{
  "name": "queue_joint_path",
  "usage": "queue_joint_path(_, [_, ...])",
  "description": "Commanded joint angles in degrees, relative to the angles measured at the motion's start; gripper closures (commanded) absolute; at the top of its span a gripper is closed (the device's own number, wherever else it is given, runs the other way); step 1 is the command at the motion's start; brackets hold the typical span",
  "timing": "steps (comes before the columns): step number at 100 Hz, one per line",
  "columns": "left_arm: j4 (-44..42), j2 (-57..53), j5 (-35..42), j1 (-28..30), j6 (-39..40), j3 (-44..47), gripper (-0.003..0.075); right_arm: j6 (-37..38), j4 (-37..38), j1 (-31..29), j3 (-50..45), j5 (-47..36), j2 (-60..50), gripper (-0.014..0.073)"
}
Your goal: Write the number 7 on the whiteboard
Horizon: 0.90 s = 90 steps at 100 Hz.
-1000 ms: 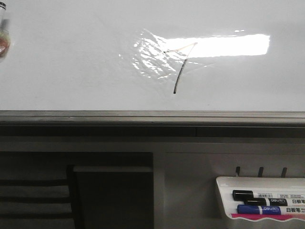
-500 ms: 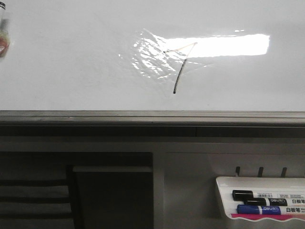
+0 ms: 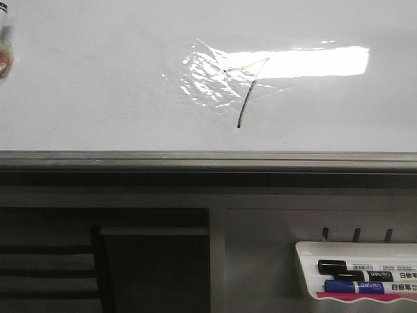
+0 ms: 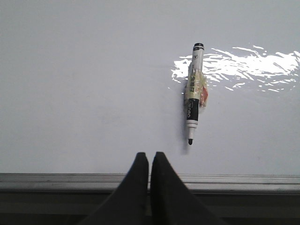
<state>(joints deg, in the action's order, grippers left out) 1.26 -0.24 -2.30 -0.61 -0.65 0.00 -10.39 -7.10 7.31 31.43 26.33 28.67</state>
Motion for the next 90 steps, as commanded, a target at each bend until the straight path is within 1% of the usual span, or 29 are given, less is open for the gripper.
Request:
queue_joint_path(1, [-0.04,-1.75,4.48,-0.40,0.65,2.02,0.0741,0.12,0.18,-0.29,1.42,-4.30,0.16,0.0658])
queue_joint_path(34, [-0.04,-1.75,4.48,-0.40,0.65,2.02,0.0741,0.12,0.18,-0.29,1.28,-4.58,0.16,0.0658])
queue_joint_path(45, [-0.04,-1.75,4.48,-0.40,0.65,2.02,0.0741,0.12,0.04,-1.57,-1.06,-5.30,-2.92,0.0658])
queue_joint_path(51, [-0.04,-1.75,4.48,-0.40,0.65,2.02,0.0741,-0.23,0.73,-3.30,-3.86,-6.84,-5.79,0.0658])
queue_joint_path(62, [-0.04,-1.75,4.48,-0.40,0.65,2.02,0.0741,-0.23,0.51,-6.15,-10.14,-12.39,-11.94,0.0658])
queue_joint_path(75, [-0.04,-1.75,4.48,-0.40,0.65,2.02,0.0741,-0.23,-0.19,-8.21,-18.60,-18.42,-20.35,0.0658])
queue_joint_path(90, [-0.04,-1.75,4.48,-0.40,0.65,2.02,0.0741,-0.23,-1.65,-9.27,-26.05,-21.27,-27.90,0.0658])
